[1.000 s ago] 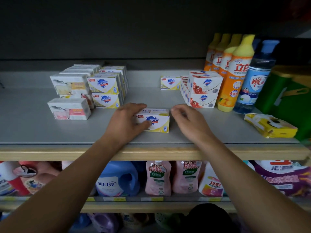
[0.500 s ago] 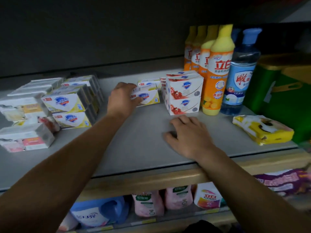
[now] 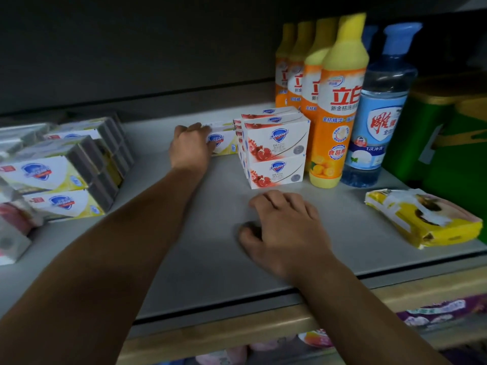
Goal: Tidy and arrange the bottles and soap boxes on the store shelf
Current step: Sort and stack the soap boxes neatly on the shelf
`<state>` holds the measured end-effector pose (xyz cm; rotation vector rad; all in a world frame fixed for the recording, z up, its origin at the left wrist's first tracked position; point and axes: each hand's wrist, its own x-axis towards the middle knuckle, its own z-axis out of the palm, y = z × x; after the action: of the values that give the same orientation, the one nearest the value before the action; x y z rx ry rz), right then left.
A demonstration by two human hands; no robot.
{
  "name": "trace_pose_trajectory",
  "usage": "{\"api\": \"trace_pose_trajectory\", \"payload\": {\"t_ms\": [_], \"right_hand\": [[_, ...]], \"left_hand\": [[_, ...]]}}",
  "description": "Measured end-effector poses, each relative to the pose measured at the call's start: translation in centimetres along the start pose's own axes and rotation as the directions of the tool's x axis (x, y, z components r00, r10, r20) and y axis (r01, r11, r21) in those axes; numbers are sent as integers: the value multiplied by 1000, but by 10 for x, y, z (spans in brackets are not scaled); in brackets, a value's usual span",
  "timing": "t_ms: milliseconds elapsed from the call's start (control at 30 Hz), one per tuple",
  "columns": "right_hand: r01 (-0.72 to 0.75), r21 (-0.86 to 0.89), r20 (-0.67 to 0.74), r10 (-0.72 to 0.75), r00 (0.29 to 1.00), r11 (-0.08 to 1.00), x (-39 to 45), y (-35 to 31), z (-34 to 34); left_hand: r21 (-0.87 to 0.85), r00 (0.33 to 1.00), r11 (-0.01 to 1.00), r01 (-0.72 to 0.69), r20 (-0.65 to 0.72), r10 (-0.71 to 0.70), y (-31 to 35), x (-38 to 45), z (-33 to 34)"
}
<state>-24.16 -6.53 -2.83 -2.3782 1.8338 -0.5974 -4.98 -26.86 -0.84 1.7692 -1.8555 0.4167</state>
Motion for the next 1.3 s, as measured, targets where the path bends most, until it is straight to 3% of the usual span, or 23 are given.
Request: {"api": "trace_pose_trajectory", "payload": {"t_ms": [100, 267, 367, 500, 633, 800, 967, 1067, 1300], "right_hand": [[-5, 0, -8, 5, 1000, 1000, 0, 0, 1], [-8, -11, 10, 8, 1000, 1000, 1, -1, -1], [-16, -20, 27, 17, 999, 1000, 0, 0, -2], [-37, -47, 65, 40, 997, 998, 0, -3, -5], [-59, -96, 115, 70, 991, 994, -1, -7, -10], [-90, -161, 101, 107, 989, 983, -1, -42, -8], [50, 38, 79, -53, 995, 998, 8, -107, 2], [144, 131, 30, -149, 988, 981, 19, -148, 6], [328, 87, -57, -324, 944, 941, 65, -219, 5]], "left_hand": [[-4, 1000, 1000, 3, -10, -3, 1, -1, -2], [-26, 988, 994, 102, 122, -98, 9, 1, -21], [-230, 979, 957, 176, 140, -146, 10, -21, -49], [-361, 971, 921, 148, 230, -65, -2, -87, -94], [-325, 971, 942, 87, 239, -7, -37, -158, -139], [-254, 973, 959, 126, 220, -70, -96, -223, -191], [-76, 963, 982, 174, 222, -154, -155, -260, -220], [-71, 963, 984, 166, 229, -146, -172, -275, -222], [9, 978, 990, 140, 153, -139, -178, -281, -207]]}}
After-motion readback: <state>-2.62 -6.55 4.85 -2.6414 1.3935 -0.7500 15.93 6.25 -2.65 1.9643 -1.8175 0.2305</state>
